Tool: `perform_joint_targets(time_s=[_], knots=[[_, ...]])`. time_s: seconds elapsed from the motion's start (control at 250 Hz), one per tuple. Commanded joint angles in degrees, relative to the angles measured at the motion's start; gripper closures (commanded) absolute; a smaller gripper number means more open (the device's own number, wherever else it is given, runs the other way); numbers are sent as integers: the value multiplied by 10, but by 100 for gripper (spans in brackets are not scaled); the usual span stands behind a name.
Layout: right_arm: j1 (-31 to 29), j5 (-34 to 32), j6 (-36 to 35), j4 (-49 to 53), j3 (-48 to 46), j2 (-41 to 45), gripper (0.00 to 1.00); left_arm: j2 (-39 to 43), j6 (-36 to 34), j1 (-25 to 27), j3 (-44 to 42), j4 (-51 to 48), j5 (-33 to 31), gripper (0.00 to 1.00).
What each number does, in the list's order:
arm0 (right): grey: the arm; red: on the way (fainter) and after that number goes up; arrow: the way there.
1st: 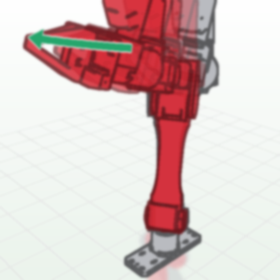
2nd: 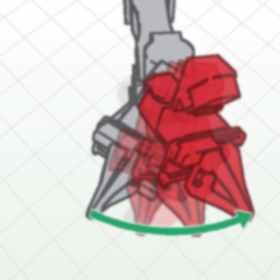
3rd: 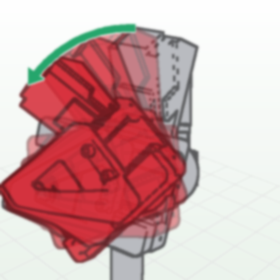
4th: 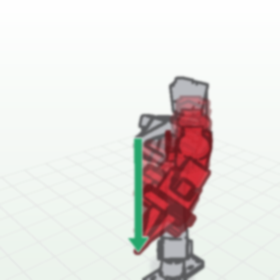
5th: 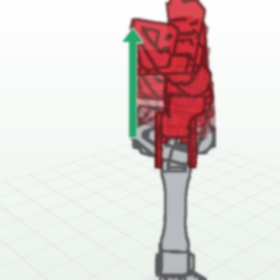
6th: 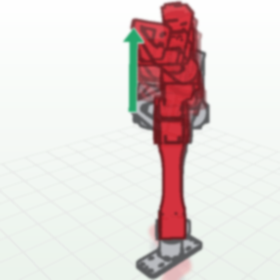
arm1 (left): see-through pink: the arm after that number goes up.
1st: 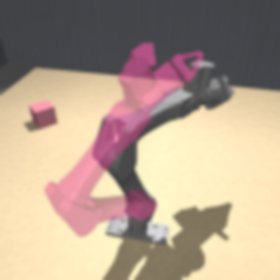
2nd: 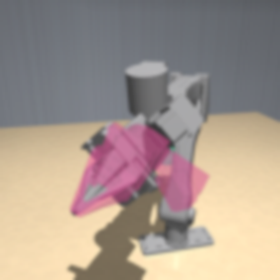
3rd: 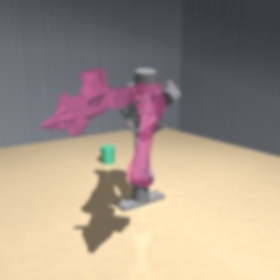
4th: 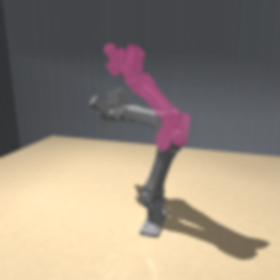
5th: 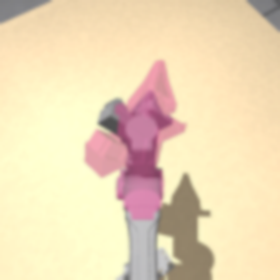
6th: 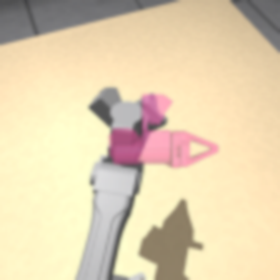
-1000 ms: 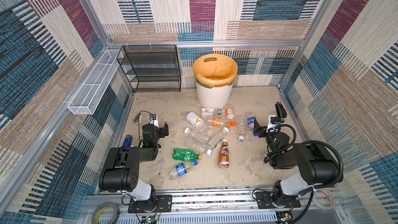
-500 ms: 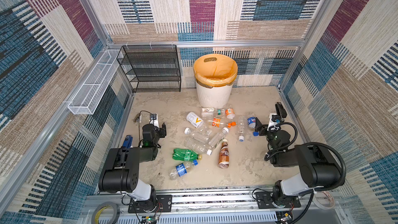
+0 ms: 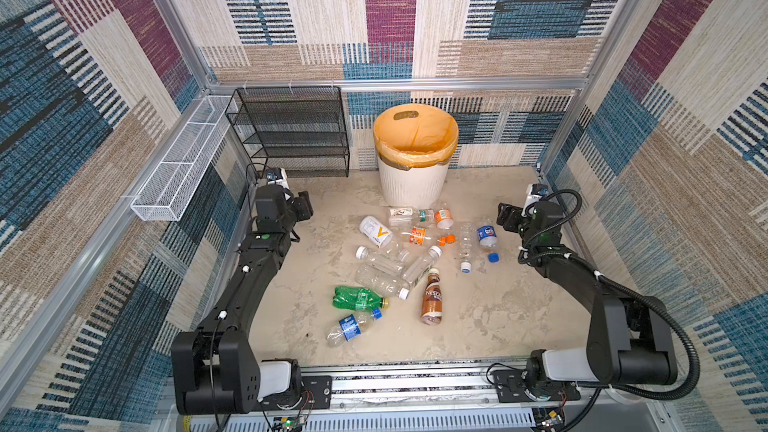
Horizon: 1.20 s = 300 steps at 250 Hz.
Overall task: Throw the plastic bottles in the bin
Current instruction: 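Lower the right gripper onto the blue-labelled Pepsi bottle while the left arm reaches forward, then close the right gripper on the Pepsi bottle's neck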
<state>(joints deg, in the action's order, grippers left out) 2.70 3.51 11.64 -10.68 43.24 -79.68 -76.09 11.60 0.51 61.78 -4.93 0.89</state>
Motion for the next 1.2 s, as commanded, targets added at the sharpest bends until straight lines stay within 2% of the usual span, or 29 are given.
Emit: perform_joint_targets(time_s=[0.0,0.044,0.108,0.2,0.256,0.364,0.524,0.908,1.072,1.196], knots=[[-1,50,15,134,6,-1,16,-12,-41,0,54,-174,78,33],[-2,52,8,146,5,-3,17,-13,-50,0,51,-179,74,34],[-4,49,-4,165,8,-14,17,-7,-35,0,10,-134,84,33],[-6,47,-14,187,16,-32,18,-7,-6,0,-36,-68,132,33],[-8,47,-22,196,19,-40,18,-18,-12,0,-24,-73,156,33],[-9,47,-30,192,22,-43,18,-30,-15,-1,1,-94,163,33],[-11,52,-43,193,39,-66,18,-22,2,0,-16,-73,189,33],[-13,44,-57,170,85,-149,18,-10,14,0,-23,-62,205,33],[-13,48,-56,159,92,-168,22,-8,13,1,-24,-62,206,33],[-13,52,-53,153,91,-172,31,-9,12,0,-24,-63,203,33]])
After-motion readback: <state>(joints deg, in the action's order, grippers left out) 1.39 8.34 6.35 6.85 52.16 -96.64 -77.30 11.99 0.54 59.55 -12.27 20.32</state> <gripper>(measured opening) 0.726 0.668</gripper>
